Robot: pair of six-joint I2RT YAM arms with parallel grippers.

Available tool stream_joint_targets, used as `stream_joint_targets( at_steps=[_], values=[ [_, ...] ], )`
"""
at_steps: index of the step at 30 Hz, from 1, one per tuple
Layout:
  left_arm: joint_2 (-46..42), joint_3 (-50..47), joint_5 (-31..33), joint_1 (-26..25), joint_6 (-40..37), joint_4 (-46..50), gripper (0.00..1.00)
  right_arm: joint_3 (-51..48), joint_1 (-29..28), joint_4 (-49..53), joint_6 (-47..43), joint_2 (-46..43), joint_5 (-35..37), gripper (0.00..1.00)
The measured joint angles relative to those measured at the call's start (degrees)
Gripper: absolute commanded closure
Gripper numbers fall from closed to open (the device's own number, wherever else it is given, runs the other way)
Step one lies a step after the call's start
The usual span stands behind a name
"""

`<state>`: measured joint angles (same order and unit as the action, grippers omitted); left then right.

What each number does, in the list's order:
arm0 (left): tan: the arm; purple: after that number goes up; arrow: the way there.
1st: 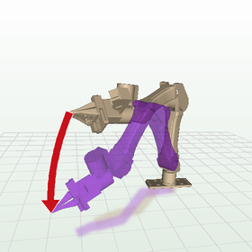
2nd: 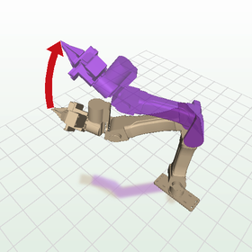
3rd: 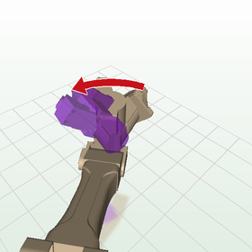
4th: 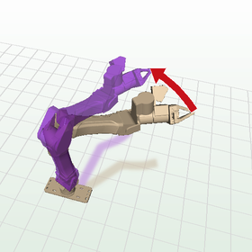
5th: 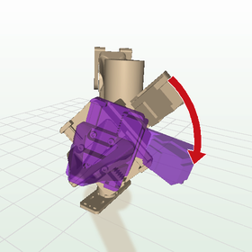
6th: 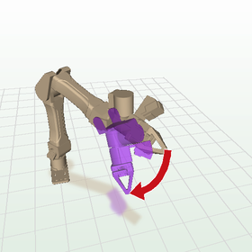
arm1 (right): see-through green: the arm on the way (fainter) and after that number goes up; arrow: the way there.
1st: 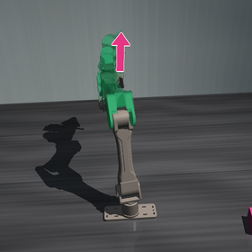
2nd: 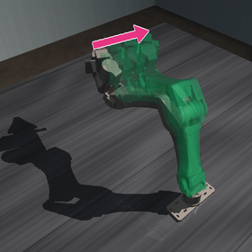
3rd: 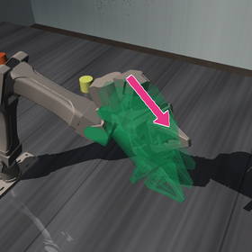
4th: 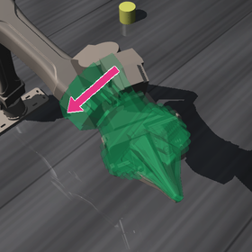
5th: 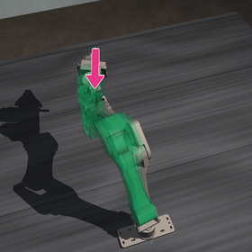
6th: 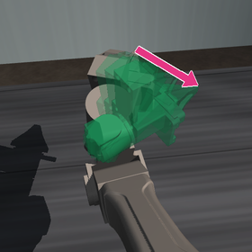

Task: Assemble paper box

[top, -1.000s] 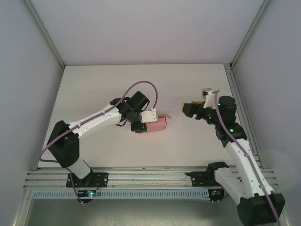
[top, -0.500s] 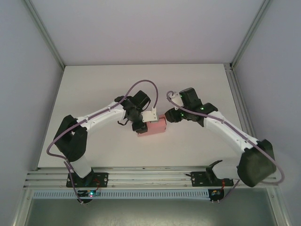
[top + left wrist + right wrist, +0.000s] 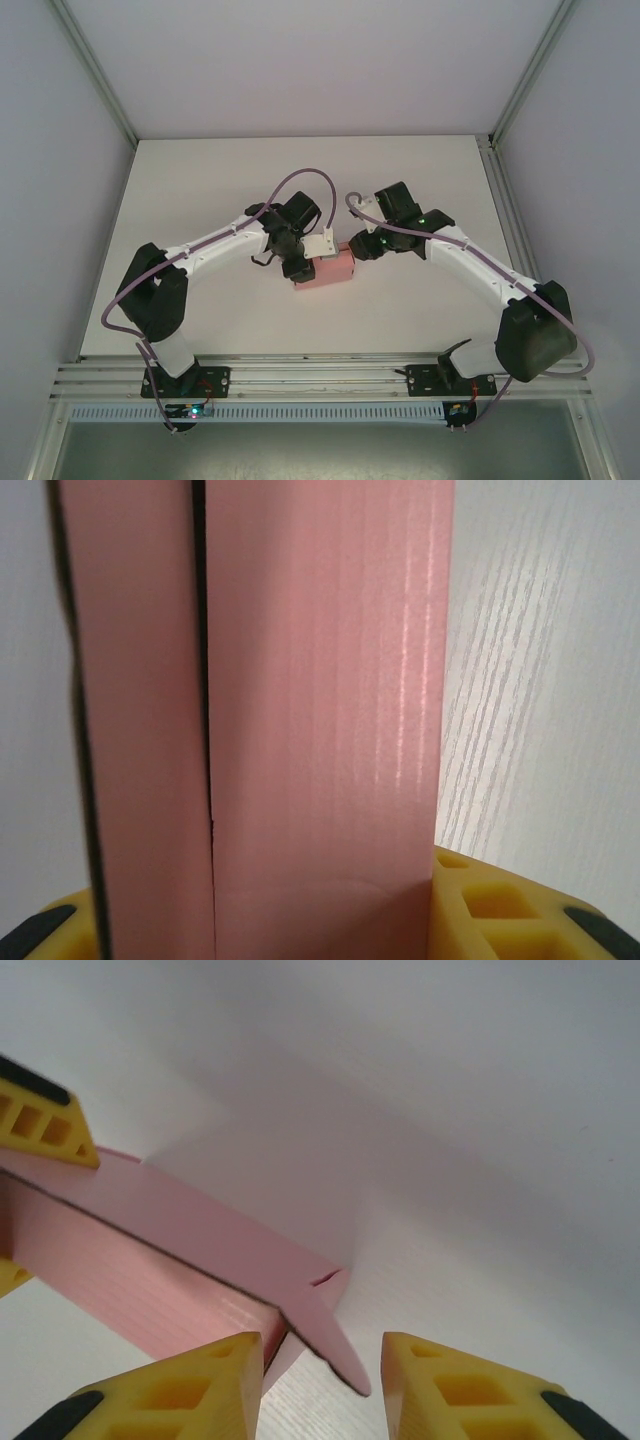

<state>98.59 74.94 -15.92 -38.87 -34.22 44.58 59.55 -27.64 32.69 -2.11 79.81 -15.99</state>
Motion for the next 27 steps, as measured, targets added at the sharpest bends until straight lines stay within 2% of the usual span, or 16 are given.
stream_joint_targets(
  at_steps=[5,8,11,12,16,18,23,27],
  values=[
    [0.00,0.00,-0.02,0.00,0.00,0.00,0.60,0.00,0.00,0.15,-0.92,-0.02,-1.64,0.62],
    [0.00,0.07,-0.04,0.00,0.00,0.00,0.60,0.00,0.00,0.13,-1.18,0.17,-1.55,0.70],
    [0.07,0.11,-0.02,0.00,0.00,0.00,0.60,0.00,0.00,0.15,-0.96,1.16,-1.40,0.72],
    [0.07,0.11,-0.02,0.00,0.00,0.00,0.60,0.00,0.00,0.15,-0.92,1.64,-1.40,0.74],
    [0.07,0.11,0.02,0.00,0.04,-0.04,0.60,0.22,0.00,0.59,-0.35,2.86,-1.53,0.95],
    [0.11,0.35,0.07,-0.02,0.24,-0.11,0.59,1.16,-0.11,1.86,0.72,2.86,-1.44,0.99],
    [0.17,0.76,0.07,-0.02,0.46,-0.48,0.59,2.80,-0.13,4.02,4.33,2.86,-1.75,1.00],
    [0.39,1.92,0.57,-0.02,0.96,-0.42,0.59,7.65,1.07,8.24,13.92,4.13,-5.57,1.00]
  ],
)
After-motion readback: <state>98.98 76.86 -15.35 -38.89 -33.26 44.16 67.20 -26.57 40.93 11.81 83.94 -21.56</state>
